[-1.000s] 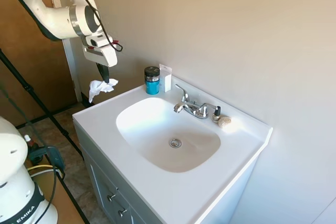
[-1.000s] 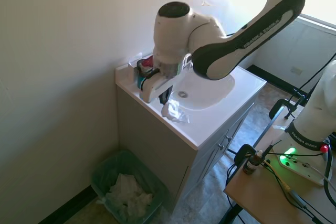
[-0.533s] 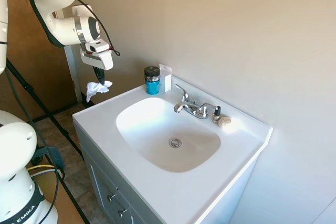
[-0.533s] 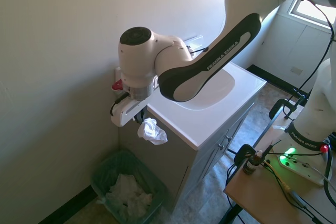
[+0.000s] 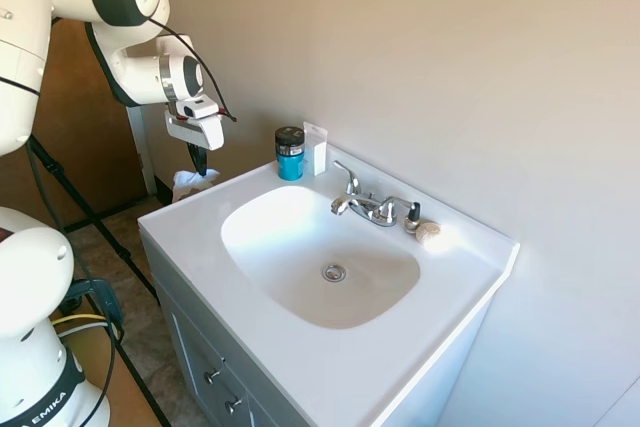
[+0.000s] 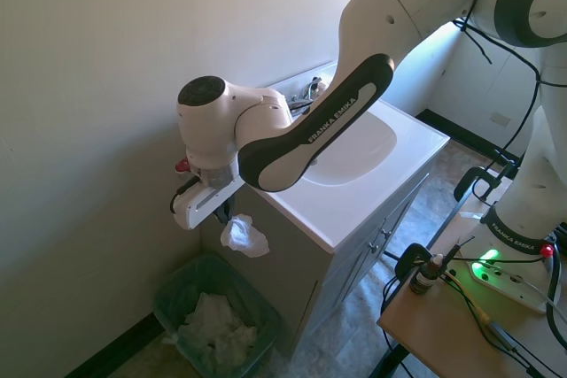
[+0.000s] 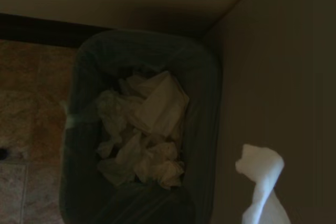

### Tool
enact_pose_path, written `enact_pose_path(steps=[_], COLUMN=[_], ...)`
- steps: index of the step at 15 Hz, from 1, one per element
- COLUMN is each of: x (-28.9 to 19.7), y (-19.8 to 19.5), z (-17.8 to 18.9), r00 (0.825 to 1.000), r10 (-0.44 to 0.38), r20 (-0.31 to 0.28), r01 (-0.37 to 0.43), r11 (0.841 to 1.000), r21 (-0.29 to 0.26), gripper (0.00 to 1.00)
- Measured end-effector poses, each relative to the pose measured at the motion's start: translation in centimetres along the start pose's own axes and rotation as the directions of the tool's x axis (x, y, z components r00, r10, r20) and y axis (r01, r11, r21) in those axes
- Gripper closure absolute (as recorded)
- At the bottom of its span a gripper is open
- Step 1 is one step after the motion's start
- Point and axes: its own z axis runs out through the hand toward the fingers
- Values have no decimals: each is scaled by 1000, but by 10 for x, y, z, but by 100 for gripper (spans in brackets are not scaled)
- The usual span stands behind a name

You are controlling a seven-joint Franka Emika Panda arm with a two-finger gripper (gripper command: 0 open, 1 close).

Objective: Throw the tissue in the trash bin

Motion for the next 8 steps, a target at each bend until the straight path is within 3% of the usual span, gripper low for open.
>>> enact_pose_path(steps=[8], x=[2], y=[-8], z=[-6], r00=[1000], r10=[-17], r20=[2], r01=[17], r11=[1000], r21=[-11], gripper=[0])
